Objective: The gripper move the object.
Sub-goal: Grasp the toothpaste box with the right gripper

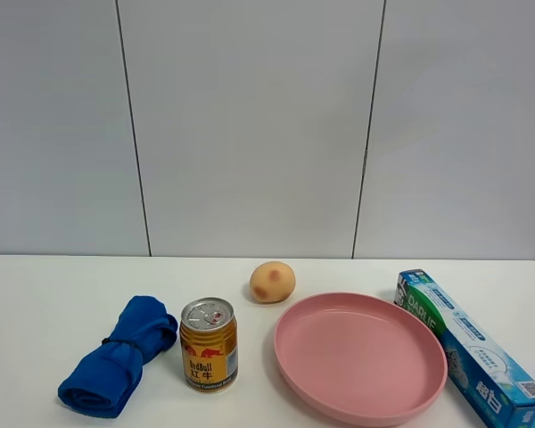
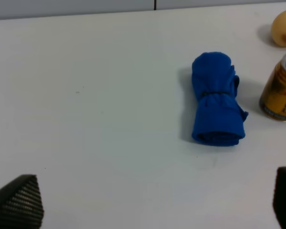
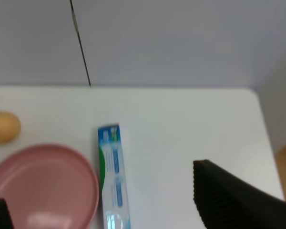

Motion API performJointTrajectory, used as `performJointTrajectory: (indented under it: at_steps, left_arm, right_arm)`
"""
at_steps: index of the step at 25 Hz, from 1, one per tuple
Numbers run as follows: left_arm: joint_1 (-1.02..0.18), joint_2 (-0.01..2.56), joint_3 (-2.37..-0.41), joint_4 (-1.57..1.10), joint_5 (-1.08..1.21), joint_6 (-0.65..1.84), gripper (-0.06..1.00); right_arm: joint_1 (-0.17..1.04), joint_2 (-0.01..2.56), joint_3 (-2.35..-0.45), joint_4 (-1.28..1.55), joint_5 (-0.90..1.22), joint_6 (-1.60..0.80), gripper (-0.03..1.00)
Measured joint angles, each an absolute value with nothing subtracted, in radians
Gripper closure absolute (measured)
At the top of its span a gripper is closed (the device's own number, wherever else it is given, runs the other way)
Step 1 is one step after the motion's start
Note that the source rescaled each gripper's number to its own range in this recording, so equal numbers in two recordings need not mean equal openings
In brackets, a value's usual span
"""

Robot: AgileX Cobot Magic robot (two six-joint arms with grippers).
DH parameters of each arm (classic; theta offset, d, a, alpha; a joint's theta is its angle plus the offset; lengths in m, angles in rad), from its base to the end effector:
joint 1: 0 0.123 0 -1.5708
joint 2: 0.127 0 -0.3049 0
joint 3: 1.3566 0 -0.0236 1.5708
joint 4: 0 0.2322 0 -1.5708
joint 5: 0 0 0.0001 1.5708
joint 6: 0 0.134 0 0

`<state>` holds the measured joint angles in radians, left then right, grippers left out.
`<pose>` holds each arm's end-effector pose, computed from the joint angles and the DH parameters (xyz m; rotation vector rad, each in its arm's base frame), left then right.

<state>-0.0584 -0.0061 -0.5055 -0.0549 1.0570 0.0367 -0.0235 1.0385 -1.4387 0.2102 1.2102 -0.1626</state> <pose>-0.0045 -0.0062 0.2509 0.0992 2.0263 -0.0792 0.1736 0.0221 0.4465 -0.1747 2.2683 0.1662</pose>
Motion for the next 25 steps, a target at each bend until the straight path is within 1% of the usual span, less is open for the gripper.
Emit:
performJointTrajectory:
  at_steps: [2, 4, 6, 7, 9, 15, 23, 25]
  left_arm:
    - [-0.058, -0.006, -0.505, -0.055, 1.057, 0.037, -0.06]
    - [-0.058, -0.006, -0.505, -0.055, 1.057, 0.037, -0.06]
    - [-0.058, -0.006, -0.505, -0.055, 1.057, 0.037, -0.06]
    - [-0.058, -0.006, -0.505, -0.055, 1.057, 0.037, -0.06]
    - [-0.058, -0.006, -0.505, -0.055, 1.057, 0.037, -0.06]
    - [-0.058, -0.006, -0.505, -0.055, 1.057, 0.037, -0.06]
    - [-0.058, -0.006, -0.505, -0.055, 1.057, 0.037, -0.06]
    - [-0.058, -0.006, -0.505, -0.055, 1.057, 0.038, -0.06]
  right_arm:
    - [-0.01, 1.109, -1.439, 0.193, 1.211, -0.132, 0.27]
    - [0.016, 1.189, -1.439, 0.134, 1.211, -0.083, 0.17]
    - [0.047, 1.262, -1.439, 0.048, 1.213, -0.035, 0.05]
    - [0.06, 1.301, -1.439, 0.008, 1.216, -0.019, 0.02]
    - [0.088, 1.367, -1.439, -0.039, 1.215, 0.023, -0.02]
    - [0.137, 1.54, -1.44, -0.041, 1.215, 0.162, -0.03]
    - [0.141, 1.662, -1.438, -0.05, 1.22, 0.169, -0.03]
    - [0.141, 1.67, -1.409, -0.055, 1.198, 0.154, -0.03]
